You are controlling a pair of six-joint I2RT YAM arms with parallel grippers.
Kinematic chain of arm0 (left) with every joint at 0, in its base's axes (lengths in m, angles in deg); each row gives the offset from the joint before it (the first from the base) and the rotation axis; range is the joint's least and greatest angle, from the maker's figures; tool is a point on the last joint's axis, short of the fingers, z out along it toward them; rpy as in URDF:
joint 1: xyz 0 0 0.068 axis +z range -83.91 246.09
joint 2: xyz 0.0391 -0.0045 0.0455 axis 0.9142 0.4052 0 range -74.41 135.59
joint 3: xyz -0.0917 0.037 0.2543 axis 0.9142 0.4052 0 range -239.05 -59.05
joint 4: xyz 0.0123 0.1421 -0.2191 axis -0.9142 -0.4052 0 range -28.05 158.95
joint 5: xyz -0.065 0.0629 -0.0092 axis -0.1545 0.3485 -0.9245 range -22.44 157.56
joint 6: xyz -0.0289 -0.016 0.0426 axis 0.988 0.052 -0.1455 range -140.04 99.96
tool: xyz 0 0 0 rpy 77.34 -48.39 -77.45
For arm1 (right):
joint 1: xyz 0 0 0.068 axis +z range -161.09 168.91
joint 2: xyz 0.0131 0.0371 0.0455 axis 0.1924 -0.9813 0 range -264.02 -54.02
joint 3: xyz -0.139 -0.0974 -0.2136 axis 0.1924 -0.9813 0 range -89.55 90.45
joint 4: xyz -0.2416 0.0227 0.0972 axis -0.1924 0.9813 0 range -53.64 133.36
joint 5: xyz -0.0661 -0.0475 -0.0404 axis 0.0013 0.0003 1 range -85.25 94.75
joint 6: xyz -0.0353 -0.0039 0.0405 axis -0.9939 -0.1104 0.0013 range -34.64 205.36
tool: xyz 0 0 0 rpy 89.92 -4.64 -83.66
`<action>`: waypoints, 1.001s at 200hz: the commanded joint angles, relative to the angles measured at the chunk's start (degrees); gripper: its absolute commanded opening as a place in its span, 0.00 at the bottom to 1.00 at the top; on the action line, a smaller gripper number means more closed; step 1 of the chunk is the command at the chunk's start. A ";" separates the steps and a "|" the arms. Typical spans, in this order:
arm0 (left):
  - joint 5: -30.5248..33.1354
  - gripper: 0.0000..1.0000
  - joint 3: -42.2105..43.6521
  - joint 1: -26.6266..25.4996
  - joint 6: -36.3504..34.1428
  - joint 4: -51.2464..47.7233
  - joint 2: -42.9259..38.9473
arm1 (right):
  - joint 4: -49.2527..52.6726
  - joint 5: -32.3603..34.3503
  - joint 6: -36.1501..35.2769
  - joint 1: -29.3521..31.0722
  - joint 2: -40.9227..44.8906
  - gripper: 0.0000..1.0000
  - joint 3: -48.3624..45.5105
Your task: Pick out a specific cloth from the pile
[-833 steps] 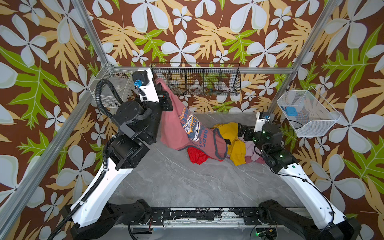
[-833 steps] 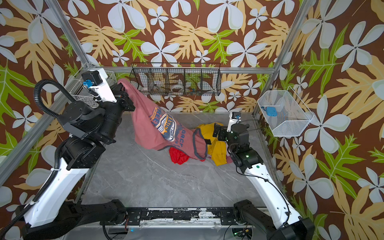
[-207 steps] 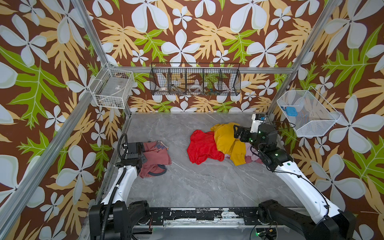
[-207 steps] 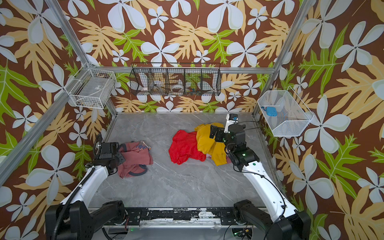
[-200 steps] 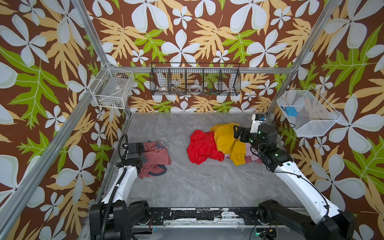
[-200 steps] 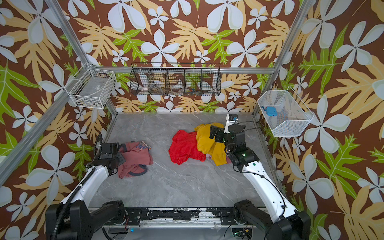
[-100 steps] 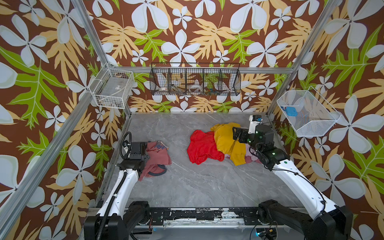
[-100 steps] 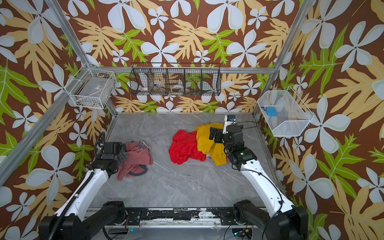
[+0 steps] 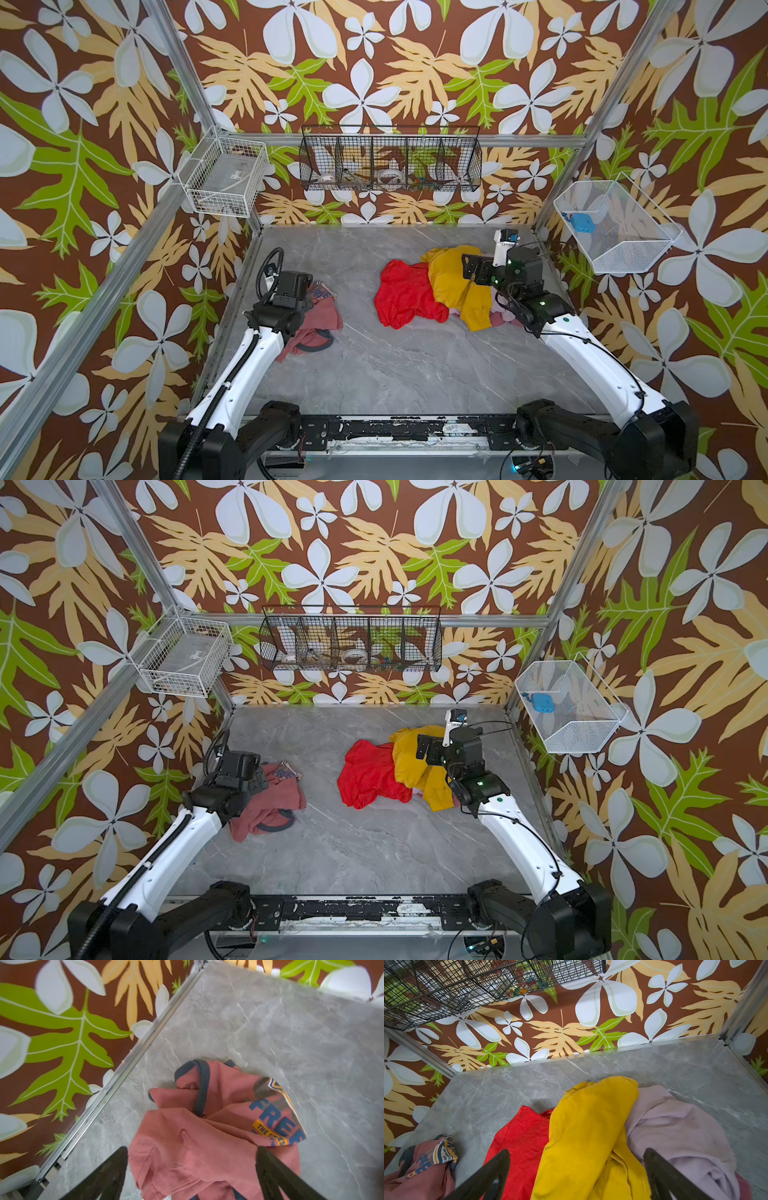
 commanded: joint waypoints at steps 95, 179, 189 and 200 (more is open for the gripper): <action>-13.31 1.00 -4.84 -0.22 -7.19 1.39 25.92 | 0.66 0.39 -1.52 0.01 0.76 1.00 1.20; -23.87 0.63 -5.55 0.48 -9.00 6.35 34.84 | 2.23 2.12 -3.01 -0.04 1.56 1.00 1.47; -25.32 0.52 -5.22 1.28 -9.01 7.43 34.65 | 2.32 2.39 -3.18 -0.02 1.72 0.99 1.48; -27.37 0.41 -4.69 2.60 -8.97 8.97 34.16 | 2.40 2.68 -3.19 0.01 2.00 1.00 1.44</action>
